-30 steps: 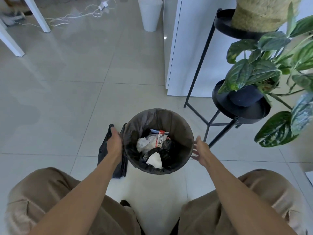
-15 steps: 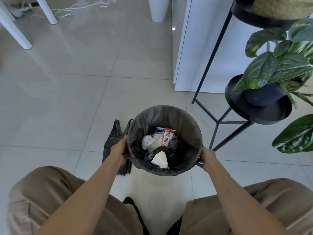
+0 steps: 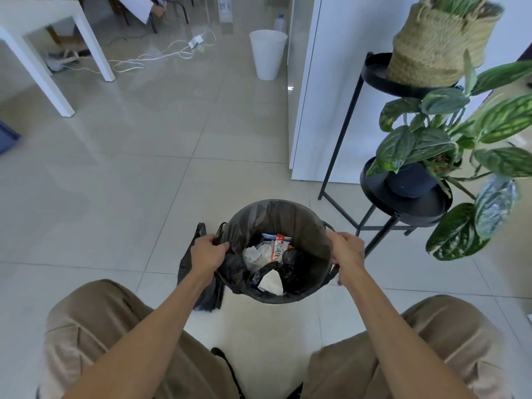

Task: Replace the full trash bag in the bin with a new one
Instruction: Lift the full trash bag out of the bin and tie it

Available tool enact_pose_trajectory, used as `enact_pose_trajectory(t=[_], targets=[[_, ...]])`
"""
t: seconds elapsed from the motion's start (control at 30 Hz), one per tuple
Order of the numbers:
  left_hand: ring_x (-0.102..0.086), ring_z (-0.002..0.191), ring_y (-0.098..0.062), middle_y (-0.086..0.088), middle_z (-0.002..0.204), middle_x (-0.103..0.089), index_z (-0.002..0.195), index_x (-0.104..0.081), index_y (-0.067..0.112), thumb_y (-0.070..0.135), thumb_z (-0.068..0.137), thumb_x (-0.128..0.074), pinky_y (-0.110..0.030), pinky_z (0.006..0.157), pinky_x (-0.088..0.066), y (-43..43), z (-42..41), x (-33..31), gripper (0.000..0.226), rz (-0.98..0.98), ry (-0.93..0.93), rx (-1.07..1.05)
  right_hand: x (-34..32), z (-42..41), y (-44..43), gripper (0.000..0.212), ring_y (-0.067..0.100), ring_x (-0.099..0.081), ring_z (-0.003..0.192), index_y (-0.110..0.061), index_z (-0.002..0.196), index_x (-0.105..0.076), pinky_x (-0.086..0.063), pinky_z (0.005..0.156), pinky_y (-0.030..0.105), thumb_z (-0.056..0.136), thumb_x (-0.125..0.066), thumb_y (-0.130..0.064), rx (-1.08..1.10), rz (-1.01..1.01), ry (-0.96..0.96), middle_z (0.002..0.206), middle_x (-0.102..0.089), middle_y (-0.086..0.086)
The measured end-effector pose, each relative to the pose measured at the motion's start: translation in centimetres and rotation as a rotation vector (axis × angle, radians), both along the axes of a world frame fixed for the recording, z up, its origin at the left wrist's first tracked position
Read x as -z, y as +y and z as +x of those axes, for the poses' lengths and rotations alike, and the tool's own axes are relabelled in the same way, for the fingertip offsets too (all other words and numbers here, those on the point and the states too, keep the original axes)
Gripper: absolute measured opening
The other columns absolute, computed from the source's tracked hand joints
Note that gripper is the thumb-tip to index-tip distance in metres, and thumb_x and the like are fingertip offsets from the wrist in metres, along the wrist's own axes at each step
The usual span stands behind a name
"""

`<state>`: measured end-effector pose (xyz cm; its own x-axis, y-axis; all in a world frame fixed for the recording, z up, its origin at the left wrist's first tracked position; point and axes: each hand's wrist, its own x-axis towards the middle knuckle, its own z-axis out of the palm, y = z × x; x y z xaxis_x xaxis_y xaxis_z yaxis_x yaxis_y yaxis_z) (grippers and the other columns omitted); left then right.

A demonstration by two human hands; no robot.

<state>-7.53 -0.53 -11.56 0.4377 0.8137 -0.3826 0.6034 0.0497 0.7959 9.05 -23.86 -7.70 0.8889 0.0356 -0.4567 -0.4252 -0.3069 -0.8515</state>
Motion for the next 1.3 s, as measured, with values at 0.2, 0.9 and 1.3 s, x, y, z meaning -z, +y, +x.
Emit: enact_pose_trajectory(t=[0.2, 0.9, 1.3], targets=[[-0.067, 0.077, -0.029, -0.007, 0.079, -0.07, 0.081, -0.071, 0.012, 0.019, 0.083, -0.066, -0.041, 0.074, -0.061, -1.1, -0.8, -1.1, 0.008, 0.166, 0.098, 0.013, -4.0, -0.3, 0.4, 0.018, 0.012, -0.041, 0.052, -0.007, 0.11, -0.069, -0.036, 0.048, 0.027, 0.094, -0.064, -0.013, -0.349, 0.332, 0.027, 0.064, -0.048, 0.001], [-0.063, 0.063, -0.023, -0.008, 0.067, -0.06, 0.105, -0.07, 0.005, 0.003, 0.096, -0.063, -0.033, 0.067, -0.058, -1.9, -2.4, -14.1, 0.012, -0.288, -0.587, 0.164, -9.3, -1.8, -2.1, 0.067, 0.03, -0.067, 0.114, -0.025, 0.15, -0.041, -0.046, 0.101, 0.054, 0.092, -0.058, 0.006, -0.649, 0.586, -0.06, 0.117, -0.069, 0.012], [-0.074, 0.079, -0.011, -0.006, 0.08, -0.078, 0.111, -0.071, 0.027, 0.008, 0.094, -0.068, -0.022, 0.08, -0.054, -4.5, -1.0, -16.8, 0.026, 0.131, -0.482, 0.366, -12.1, -2.8, -1.0, 0.024, 0.018, -0.075, 0.086, -0.01, 0.095, -0.076, -0.058, 0.093, 0.036, 0.084, -0.069, 0.01, -0.461, 0.418, -0.357, 0.091, -0.079, 0.004]])
